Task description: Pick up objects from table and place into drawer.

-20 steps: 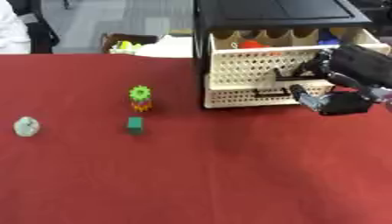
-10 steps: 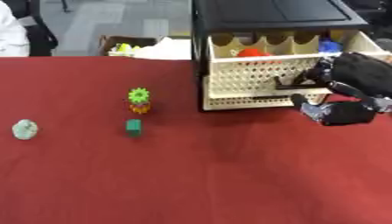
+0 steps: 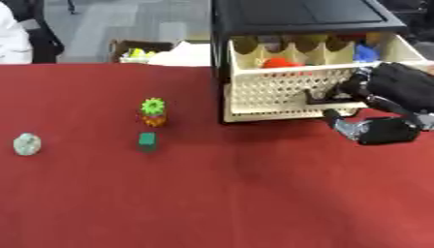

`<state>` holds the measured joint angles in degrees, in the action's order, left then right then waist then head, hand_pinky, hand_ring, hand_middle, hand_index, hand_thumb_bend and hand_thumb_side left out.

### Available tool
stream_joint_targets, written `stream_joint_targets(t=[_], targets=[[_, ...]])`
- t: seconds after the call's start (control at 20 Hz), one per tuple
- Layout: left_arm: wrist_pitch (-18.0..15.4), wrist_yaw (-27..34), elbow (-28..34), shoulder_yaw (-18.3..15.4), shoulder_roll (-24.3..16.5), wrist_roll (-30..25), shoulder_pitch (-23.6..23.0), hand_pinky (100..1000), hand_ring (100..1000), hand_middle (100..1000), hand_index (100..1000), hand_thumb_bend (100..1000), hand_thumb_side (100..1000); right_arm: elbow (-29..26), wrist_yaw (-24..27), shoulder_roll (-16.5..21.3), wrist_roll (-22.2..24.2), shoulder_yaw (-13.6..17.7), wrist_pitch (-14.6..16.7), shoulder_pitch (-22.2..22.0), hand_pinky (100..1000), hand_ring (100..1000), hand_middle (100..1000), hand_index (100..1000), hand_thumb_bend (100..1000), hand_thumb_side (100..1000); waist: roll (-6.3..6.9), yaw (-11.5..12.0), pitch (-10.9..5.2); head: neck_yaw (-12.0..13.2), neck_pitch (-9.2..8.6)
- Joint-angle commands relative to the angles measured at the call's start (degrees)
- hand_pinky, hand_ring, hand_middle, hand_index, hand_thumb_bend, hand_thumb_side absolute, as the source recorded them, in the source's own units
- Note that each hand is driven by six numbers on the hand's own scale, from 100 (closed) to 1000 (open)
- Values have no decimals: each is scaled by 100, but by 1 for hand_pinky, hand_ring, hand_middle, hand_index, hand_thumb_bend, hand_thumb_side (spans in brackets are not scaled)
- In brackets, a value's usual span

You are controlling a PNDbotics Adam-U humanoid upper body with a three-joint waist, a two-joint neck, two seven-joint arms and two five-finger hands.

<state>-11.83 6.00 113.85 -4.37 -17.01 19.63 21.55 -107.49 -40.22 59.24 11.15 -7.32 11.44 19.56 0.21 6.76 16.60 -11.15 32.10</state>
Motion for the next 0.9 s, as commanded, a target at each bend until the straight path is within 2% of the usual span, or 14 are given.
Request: stream_joint_targets(t=[0.05,0.9], targets=[[-22,0,74,-10,-82,8,45,676,712,721,809,100,861,-202,40,215,22,84,-22,-4,100,100,100,699,100,1000,3,-2,-123,10,-66],[-29,-8,74,-25,-82,28,45,675,714,721,808,100,859,-576,34,231,98,175,-121,-353,100,100,100,697,100,1000,19,-37,-135,19,-90]])
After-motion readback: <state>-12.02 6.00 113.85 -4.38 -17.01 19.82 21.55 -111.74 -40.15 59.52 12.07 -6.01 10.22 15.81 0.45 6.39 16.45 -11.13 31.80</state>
